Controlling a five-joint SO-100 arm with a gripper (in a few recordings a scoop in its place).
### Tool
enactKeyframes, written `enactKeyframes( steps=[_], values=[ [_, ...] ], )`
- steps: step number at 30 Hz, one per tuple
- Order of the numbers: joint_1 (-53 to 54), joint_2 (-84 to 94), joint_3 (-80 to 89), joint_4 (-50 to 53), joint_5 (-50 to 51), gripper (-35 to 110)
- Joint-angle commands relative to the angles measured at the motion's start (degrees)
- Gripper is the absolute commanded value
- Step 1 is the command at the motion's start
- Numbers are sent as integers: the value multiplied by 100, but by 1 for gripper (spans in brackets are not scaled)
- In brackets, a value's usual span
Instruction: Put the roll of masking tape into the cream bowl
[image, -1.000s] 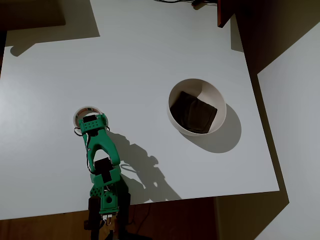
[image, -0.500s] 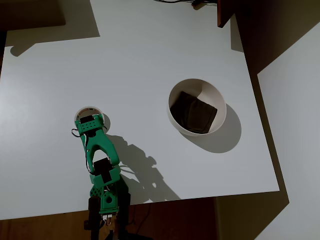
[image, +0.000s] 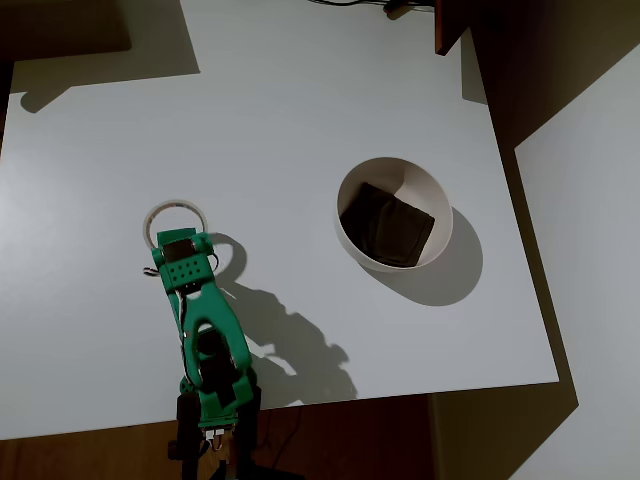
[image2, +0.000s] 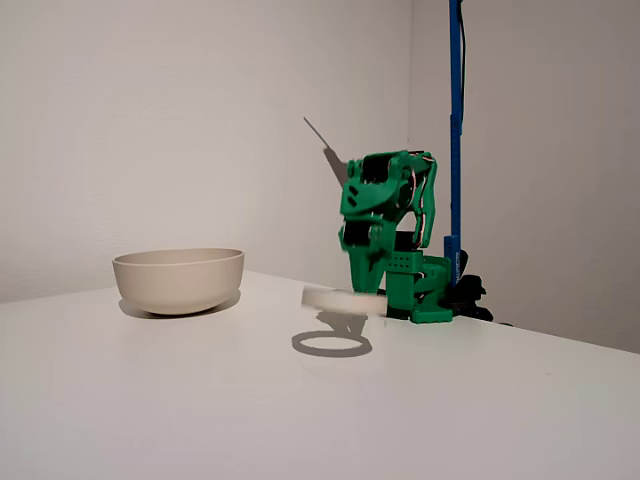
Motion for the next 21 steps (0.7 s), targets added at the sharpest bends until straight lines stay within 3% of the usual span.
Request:
enactKeyframes(
  steps=[1,13,21],
  values=[
    [-53,1538,-712,905,123,-8],
    [1099,3437,-1187,1582,-255,-8],
    [2514,3981,-1995,1644,-352,-8]
  ],
)
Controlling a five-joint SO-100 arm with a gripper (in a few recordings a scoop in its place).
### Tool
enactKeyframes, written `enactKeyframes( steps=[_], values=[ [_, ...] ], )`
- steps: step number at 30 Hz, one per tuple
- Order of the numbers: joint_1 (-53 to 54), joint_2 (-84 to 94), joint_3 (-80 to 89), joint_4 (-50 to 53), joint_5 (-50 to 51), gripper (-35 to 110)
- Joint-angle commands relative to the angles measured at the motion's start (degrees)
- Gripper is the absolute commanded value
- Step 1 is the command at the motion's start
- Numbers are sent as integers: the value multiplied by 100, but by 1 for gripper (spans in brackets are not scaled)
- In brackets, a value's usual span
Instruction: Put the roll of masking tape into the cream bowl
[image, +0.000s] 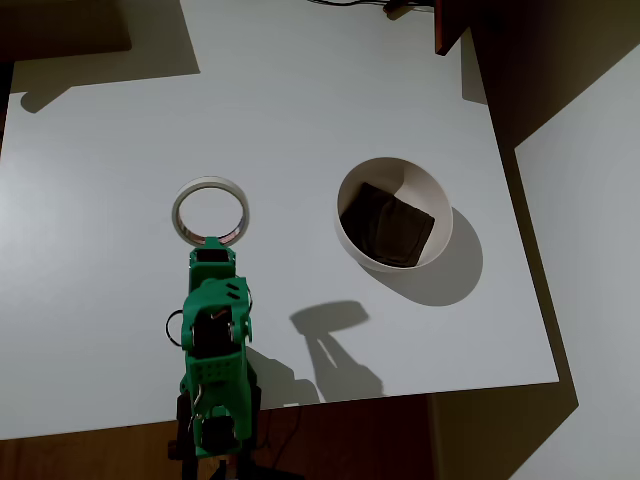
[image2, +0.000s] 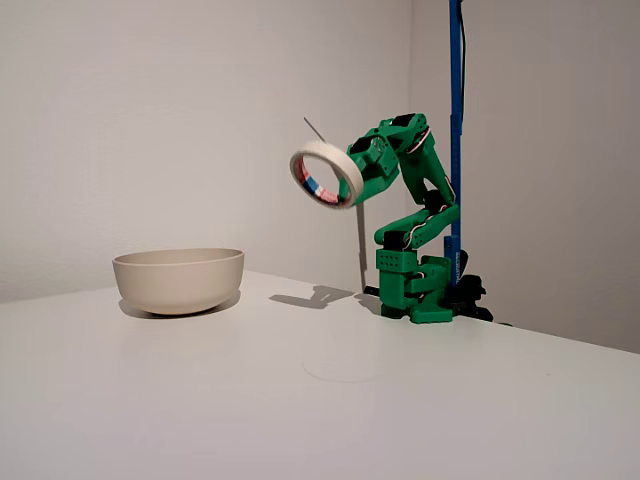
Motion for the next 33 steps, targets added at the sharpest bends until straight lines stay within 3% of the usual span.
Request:
enactKeyframes(
  steps=[1,13,33],
  values=[
    [896,176,-747,-35,-44,-8],
    [3023,-1081,-1072,-1292,-589,-8],
    [5168,-7093,-4922,-2021,-457,-8]
  ],
)
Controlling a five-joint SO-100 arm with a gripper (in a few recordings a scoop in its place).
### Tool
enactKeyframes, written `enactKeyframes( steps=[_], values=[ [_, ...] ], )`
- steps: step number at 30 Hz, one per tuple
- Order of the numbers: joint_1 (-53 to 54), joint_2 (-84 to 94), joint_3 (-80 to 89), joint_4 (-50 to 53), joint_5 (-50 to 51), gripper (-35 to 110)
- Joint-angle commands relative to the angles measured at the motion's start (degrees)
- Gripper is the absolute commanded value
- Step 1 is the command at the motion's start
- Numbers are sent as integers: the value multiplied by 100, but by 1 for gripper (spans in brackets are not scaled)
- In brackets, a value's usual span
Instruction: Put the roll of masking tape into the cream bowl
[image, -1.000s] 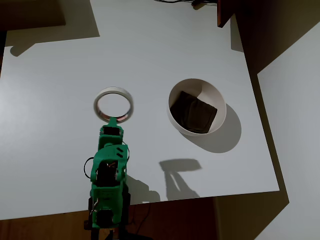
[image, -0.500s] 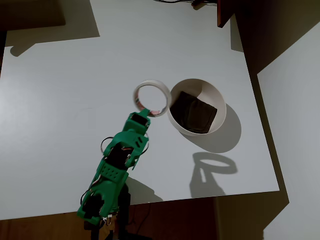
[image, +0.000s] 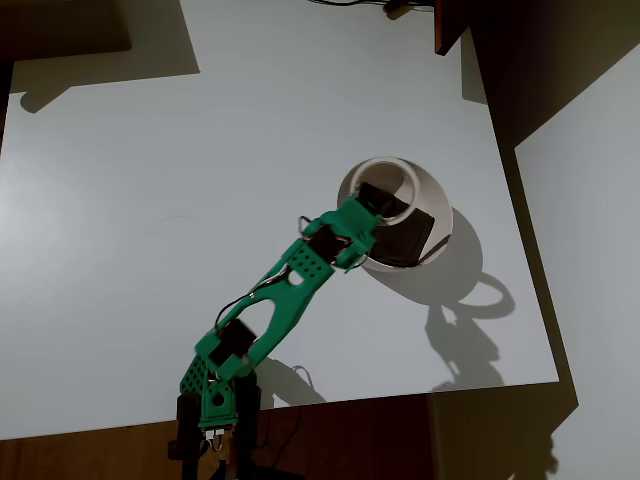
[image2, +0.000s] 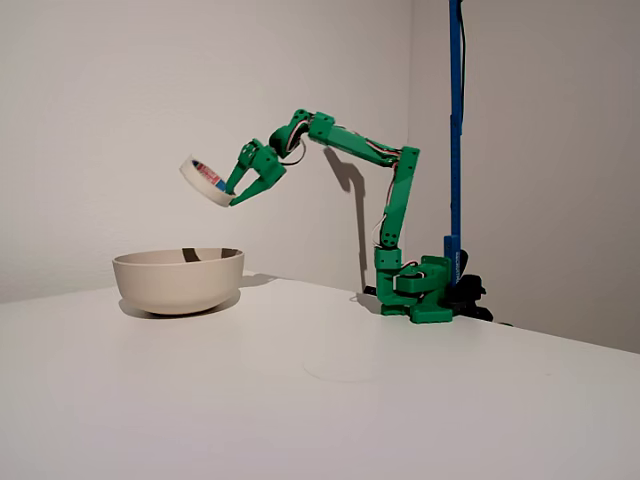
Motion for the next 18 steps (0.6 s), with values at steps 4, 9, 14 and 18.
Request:
enactKeyframes(
  steps=[4,9,14,18],
  values=[
    [659,-1257,-1433,-281,105,-8],
    [765,-1881,-1705,-457,-62,-8],
    [668,-2391,-1828,-650,-193,-8],
    [589,-2707,-1837,-729,-299,-8]
  ],
)
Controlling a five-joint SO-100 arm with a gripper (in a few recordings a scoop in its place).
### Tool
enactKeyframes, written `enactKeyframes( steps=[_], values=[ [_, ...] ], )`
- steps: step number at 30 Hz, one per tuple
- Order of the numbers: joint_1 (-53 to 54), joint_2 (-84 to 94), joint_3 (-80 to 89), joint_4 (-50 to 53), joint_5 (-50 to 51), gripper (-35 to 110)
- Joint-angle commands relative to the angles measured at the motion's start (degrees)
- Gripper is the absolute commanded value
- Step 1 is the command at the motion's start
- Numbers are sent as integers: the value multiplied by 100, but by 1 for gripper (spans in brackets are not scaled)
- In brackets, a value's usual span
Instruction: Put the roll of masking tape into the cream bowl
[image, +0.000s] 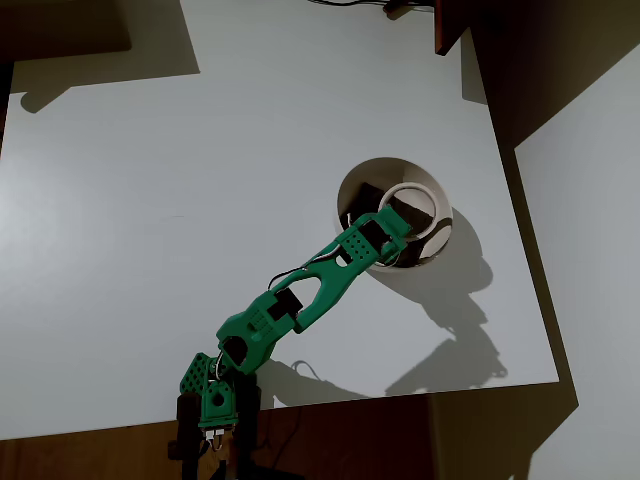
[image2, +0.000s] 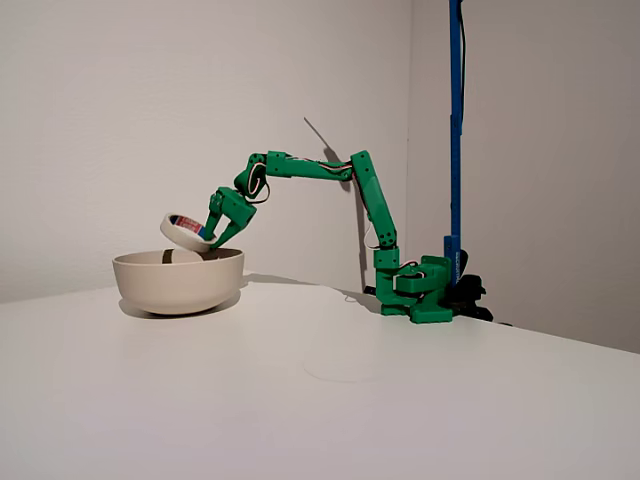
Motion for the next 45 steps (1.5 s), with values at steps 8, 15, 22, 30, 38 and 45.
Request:
enactKeyframes(
  steps=[8,15,22,30,38,45],
  values=[
    [35,97,-554,-176,167,16],
    [18,167,-835,79,439,10],
    [-158,527,-1063,501,633,-8],
    [-782,1468,-1055,1310,703,-8],
    [-1942,2962,-809,2487,606,-8],
    [-3287,4720,132,3059,422,-8]
  ],
)
